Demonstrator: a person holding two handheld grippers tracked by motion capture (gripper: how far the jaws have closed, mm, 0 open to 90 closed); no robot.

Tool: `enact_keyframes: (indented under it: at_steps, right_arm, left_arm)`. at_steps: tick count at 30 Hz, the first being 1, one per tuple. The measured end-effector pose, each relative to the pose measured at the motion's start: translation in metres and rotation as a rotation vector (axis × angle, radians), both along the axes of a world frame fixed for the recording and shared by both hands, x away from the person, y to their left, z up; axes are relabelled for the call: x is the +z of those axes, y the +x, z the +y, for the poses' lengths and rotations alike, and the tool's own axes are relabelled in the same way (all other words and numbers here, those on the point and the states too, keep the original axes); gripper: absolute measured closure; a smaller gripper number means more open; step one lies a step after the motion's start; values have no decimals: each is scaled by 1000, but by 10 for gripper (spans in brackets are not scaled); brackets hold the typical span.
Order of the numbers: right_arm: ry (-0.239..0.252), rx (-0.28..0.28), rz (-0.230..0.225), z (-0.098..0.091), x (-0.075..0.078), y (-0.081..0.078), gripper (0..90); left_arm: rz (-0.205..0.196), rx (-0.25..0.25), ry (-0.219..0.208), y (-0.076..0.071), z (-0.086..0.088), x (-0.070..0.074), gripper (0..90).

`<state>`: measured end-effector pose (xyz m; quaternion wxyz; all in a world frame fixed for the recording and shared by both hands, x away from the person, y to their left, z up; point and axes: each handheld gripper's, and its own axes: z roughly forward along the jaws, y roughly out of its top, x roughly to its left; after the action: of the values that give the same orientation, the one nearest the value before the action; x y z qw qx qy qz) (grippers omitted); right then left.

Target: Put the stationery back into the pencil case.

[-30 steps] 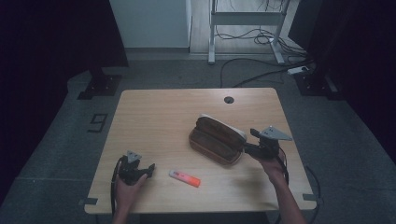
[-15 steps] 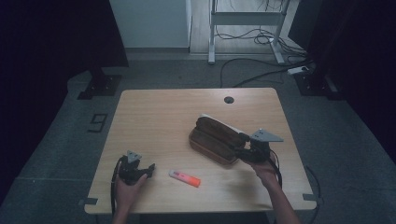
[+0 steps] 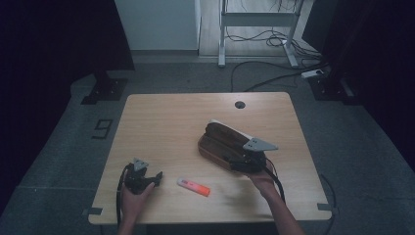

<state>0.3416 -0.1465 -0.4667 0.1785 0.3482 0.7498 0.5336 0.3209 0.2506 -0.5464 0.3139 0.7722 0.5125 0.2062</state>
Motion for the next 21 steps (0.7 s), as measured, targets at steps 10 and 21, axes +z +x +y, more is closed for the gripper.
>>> enact_keyframes:
  at_steps: [10, 21]
  right_arm:
    - [30, 36, 20, 15, -4, -6, 350]
    - [-1, 89, 44, 36, -19, -15, 349]
  left_arm:
    - [1, -2, 0, 0, 0, 0, 204]
    - [1, -6, -1, 0, -1, 0, 204]
